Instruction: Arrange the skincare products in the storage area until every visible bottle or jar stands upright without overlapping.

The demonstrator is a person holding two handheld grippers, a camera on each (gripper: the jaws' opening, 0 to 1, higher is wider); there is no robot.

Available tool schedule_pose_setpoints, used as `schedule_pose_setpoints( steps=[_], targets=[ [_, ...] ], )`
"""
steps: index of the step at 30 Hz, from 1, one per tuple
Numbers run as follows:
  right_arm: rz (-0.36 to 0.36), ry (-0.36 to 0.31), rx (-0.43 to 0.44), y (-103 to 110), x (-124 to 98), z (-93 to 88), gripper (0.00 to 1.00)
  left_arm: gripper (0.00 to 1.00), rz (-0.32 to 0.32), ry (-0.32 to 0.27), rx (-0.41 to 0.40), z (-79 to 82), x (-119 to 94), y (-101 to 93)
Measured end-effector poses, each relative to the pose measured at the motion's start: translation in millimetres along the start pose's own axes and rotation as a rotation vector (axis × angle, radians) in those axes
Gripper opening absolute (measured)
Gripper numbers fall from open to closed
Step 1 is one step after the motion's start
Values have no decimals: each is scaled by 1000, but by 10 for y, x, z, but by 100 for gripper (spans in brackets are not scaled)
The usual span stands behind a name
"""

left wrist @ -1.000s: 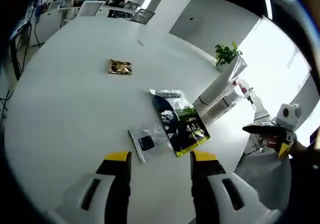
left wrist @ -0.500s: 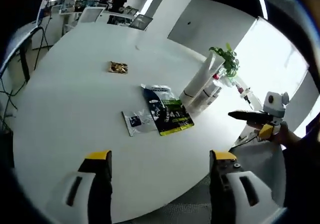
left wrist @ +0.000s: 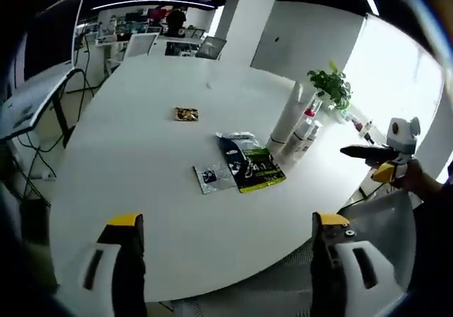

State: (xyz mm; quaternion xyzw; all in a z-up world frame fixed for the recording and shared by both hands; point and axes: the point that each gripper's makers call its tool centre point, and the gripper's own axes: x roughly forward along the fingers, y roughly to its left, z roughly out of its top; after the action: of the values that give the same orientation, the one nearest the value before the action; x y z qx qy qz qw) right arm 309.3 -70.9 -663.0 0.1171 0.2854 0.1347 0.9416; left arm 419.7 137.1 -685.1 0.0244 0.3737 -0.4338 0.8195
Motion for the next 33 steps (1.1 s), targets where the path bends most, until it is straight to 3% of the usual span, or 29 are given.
schedule_pose_setpoints(
  steps=[3,7,9,15,20,24,33],
  targets=[
    [-63,26,-62,-206,-66,-23,99,94,62,5,61,-5,-28,85],
    [-93,27,-69,-339,-102,-25,99,93,122,42,166,-46,-63,151],
    [-116,45,-96,-396,-117,-63,99,96,113,42,232,-19,-72,102],
    [-138,84,-150,-426,-91,-235,99,99,96,15,259,20,-66,98],
    [-146,92,-156,-420,-8,-326,99,99,83,-40,209,43,-32,125],
    [-172,133,-228,-463,8,-380,99,95,115,-53,200,77,-32,184],
    [-188,141,-239,-461,-12,-377,99,96,83,-2,234,-7,39,101]
  ],
)
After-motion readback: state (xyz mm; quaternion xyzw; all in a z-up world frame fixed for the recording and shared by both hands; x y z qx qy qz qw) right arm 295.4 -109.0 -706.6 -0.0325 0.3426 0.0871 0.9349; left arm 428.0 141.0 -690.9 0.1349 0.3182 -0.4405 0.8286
